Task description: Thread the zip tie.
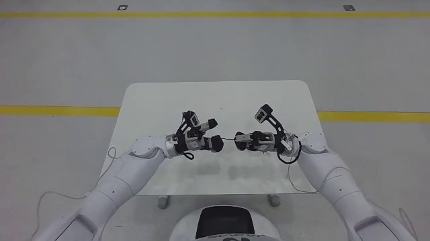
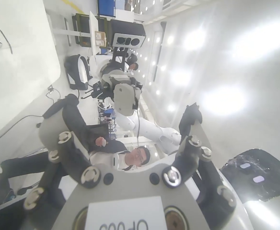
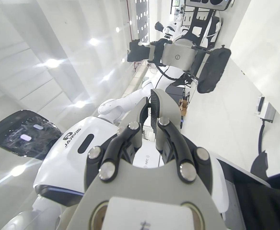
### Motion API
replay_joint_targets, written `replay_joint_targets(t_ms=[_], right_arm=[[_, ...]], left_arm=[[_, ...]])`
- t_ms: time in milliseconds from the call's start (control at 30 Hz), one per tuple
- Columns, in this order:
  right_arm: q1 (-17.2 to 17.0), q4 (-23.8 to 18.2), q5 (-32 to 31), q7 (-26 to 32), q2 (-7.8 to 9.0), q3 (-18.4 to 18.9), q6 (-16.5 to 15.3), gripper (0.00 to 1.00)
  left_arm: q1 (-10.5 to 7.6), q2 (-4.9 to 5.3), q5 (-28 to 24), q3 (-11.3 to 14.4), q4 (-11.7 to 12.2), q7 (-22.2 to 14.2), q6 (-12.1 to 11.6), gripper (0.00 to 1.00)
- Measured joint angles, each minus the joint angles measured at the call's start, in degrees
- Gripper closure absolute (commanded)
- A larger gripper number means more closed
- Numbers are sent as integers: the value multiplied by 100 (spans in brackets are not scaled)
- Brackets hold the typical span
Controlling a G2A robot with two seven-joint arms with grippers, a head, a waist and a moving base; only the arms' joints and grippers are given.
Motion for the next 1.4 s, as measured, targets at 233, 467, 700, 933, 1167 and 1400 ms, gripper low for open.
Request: replay_joint_targets(t_ms=[233,467,700,933,1167,1400], right_arm=[[-63,-129,-92,-189,0,-5,42,100],[-113,-237,-210,-350,4,-20,101,100],[-115,-256,-244,-391,4,-17,64,100],[-284,-557,-346,-658,34,47,109,100],[-314,-609,-353,-660,49,77,166,100],[-326,-631,-344,-583,61,95,186,100]], left_arm=[[4,3,95,1,-44,80,1,0],[151,30,768,-198,-445,651,1,0],[185,29,758,-225,-504,665,1,0],[268,40,915,-239,-681,846,96,0],[311,54,933,-299,-705,814,148,0],[333,52,890,-326,-706,767,198,0]])
